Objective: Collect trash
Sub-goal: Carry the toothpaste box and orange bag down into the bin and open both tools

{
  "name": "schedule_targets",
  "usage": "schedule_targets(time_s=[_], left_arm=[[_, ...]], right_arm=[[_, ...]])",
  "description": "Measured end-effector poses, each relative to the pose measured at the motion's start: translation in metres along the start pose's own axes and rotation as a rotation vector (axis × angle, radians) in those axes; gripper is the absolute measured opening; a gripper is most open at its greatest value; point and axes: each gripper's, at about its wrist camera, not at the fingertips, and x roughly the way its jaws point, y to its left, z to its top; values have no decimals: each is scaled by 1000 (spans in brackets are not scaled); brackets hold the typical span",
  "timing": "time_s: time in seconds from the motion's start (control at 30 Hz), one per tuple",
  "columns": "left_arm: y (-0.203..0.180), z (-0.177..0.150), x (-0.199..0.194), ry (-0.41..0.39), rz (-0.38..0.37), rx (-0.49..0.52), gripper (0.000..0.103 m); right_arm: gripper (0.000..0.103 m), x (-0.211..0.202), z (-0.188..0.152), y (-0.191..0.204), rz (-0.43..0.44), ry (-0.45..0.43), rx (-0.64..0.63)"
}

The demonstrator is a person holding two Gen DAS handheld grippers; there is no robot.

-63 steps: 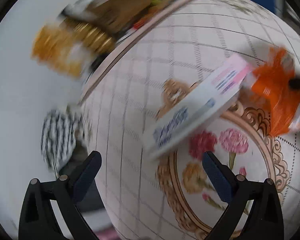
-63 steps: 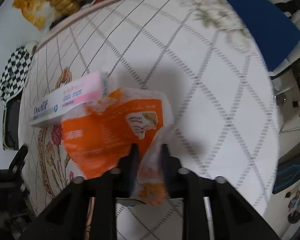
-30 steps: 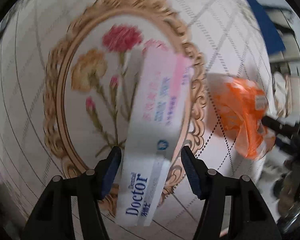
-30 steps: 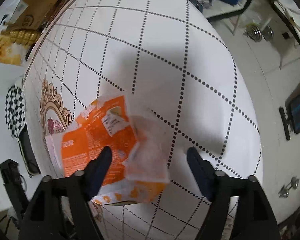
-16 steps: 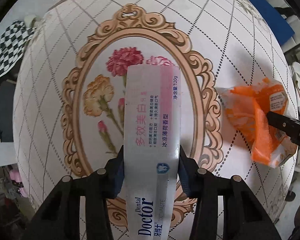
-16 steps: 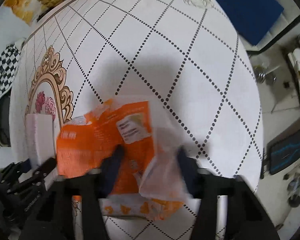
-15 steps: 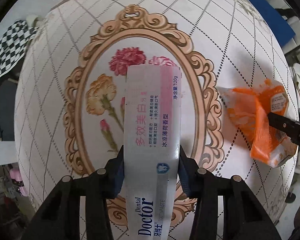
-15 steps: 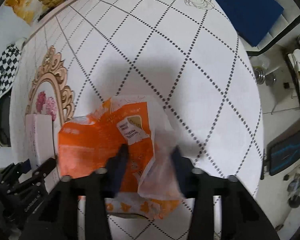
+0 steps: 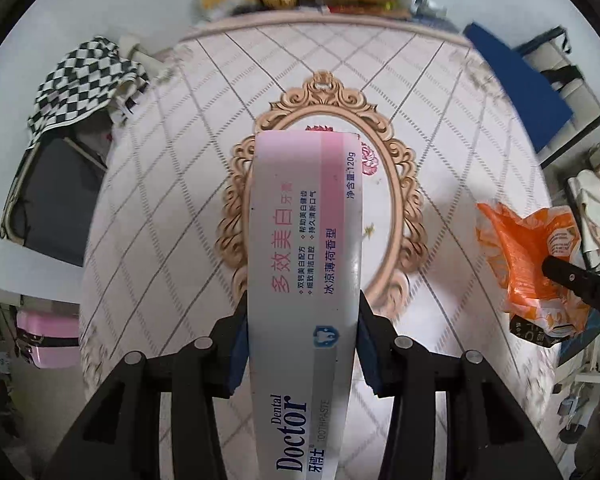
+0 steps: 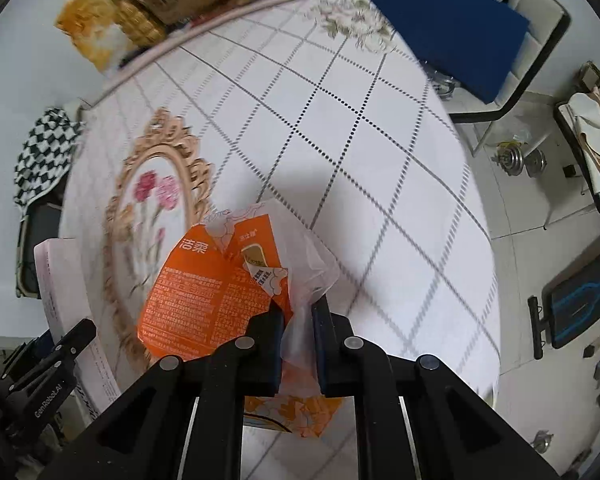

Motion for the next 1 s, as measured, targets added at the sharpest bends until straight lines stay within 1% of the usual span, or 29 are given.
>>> schedule_targets(time_s=[0.07, 0.1, 0.13, 0.2, 0.23, 0.27, 0.3, 0.37, 0.4, 0.43, 0.53, 0.57, 0.6, 0.63, 0.67, 0.77, 0.8, 0.83, 0.87, 0.93, 1.0], left_arm=[[12, -21, -22, -33, -18, -5, 42], [16, -22, -23, -45, -26, -5, 42], [23, -34, -35, -59, -37, -7, 42], [39, -50, -49, -85, -62, -9, 42], [43, -61, -58, -99, -72, -6, 42], [51, -80, -73, -117, -90, -4, 42], [58, -89, -79, -125, -104, -3, 42], [74, -122, -100, -143, -131, -1, 42], [81, -134, -105, -146, -144, 2, 42], [89, -152, -113, -145, -156, 5, 42], [111, -196, -122, -124, -189, 8, 42], [118, -211, -122, -108, -201, 4, 42], [125, -226, -119, -83, -213, 0, 42], [130, -240, -115, -60, -220, -4, 42], [135, -258, -108, -25, -230, -8, 42], [139, -301, -84, 65, -247, -17, 42], [140, -313, -76, 89, -246, -21, 42], [139, -325, -67, 114, -250, -29, 42], [139, -340, -50, 157, -262, -44, 42], [139, -363, -24, 209, -266, -63, 42], [137, -382, 13, 266, -269, -89, 42]], right_arm=[[13, -21, -23, 6, 11, -27, 3], [13, -32, -36, 7, 16, -39, 3], [13, -40, -44, 8, 19, -48, 3], [13, -69, -80, 12, 27, -82, 3], [13, -82, -96, 13, 35, -97, 7], [13, -94, -115, 16, 43, -112, 13], [13, -105, -130, 16, 46, -123, 15], [13, -130, -179, 21, 46, -155, 29], [13, -137, -194, 22, 48, -159, 36], [13, -148, -224, 23, 55, -161, 48], [13, -162, -290, 24, 81, -141, 73], [13, -164, -321, 24, 90, -123, 78], [13, -163, -337, 24, 89, -112, 82], [13, -159, -366, 22, 87, -82, 92], [13, -154, -385, 19, 93, -56, 103], [13, -126, -452, 6, 85, 54, 152], [13, -119, -465, 2, 88, 76, 163], [13, -106, -483, -3, 85, 113, 174], [13, -90, -501, -7, 76, 157, 174], [13, -56, -531, -19, 69, 234, 195], [13, -24, -553, -28, 56, 284, 198]])
